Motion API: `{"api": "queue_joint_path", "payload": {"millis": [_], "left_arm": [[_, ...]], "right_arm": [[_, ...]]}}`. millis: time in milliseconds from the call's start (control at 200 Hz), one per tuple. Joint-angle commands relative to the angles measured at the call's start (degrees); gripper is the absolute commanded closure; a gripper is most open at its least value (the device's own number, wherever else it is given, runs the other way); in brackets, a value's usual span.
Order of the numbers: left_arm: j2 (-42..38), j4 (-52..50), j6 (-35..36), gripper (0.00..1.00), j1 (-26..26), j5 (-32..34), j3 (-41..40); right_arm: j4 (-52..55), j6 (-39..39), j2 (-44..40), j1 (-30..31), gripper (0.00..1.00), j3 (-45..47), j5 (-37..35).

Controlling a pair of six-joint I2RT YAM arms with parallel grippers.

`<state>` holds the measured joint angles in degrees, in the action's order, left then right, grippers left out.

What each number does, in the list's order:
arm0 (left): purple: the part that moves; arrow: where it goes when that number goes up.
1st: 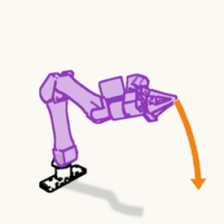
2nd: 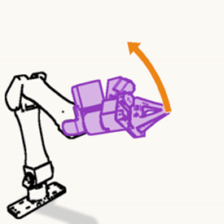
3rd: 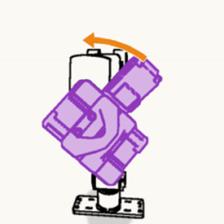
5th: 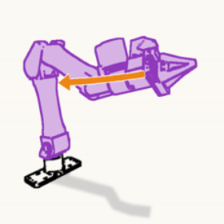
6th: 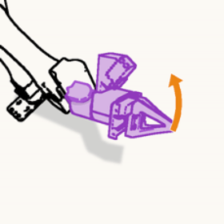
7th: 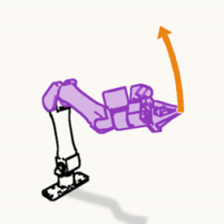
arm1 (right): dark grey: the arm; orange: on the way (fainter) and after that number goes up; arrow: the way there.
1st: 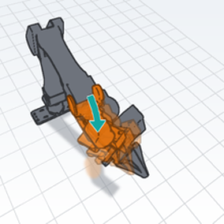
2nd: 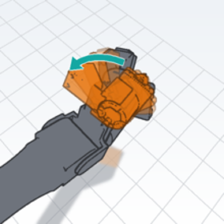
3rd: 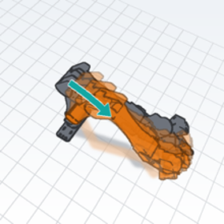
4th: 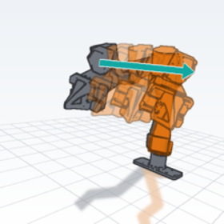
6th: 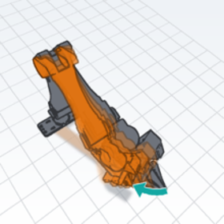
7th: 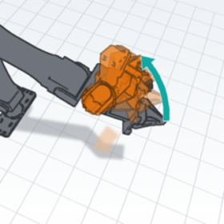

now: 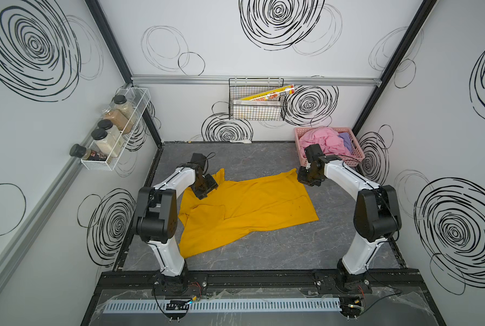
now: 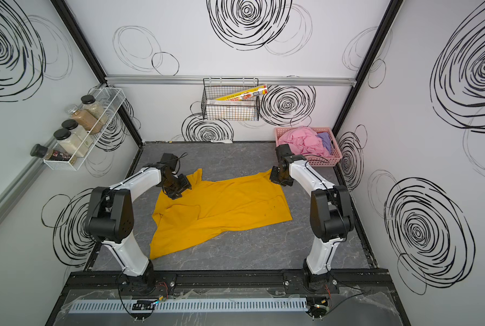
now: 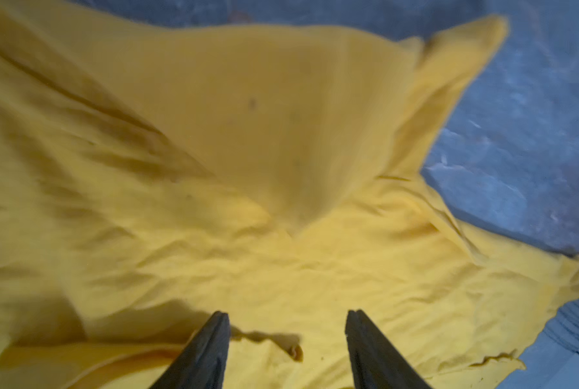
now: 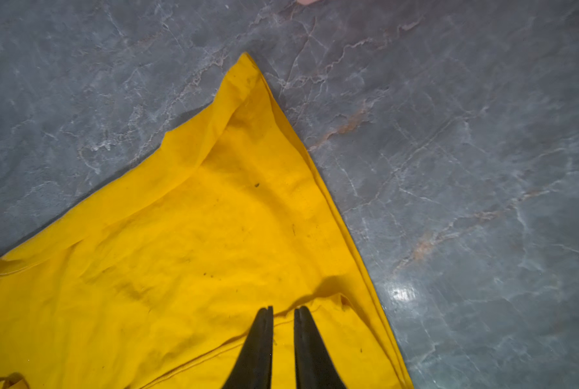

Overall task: Fold and stack t-shirts
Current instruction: Smooth out the T-shirt at the center of the board.

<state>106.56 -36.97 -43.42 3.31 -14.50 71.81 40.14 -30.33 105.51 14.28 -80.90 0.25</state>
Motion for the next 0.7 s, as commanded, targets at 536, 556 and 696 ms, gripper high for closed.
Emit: {"api": "queue_joint_path", "payload": {"millis": [536,556,696], "left_arm": [[7.4,4.5,-3.5,0.48,-1.6,-2.8,6.7],[7.7,4.5,-3.4,0.48,-1.6,-2.4,7.0],[9.9,3.5,-3.4,0.55,-1.6,-0.7,9.2]], "right_arm": [[7.1,4.2,15.1,-0.7,0.85,-24.0,3.4],[7.1,4.1,15.2,-0.8,0.85,-23.9,3.6],[6.4,4.0,15.5,-0.8,0.86,-22.2,5.0]]}}
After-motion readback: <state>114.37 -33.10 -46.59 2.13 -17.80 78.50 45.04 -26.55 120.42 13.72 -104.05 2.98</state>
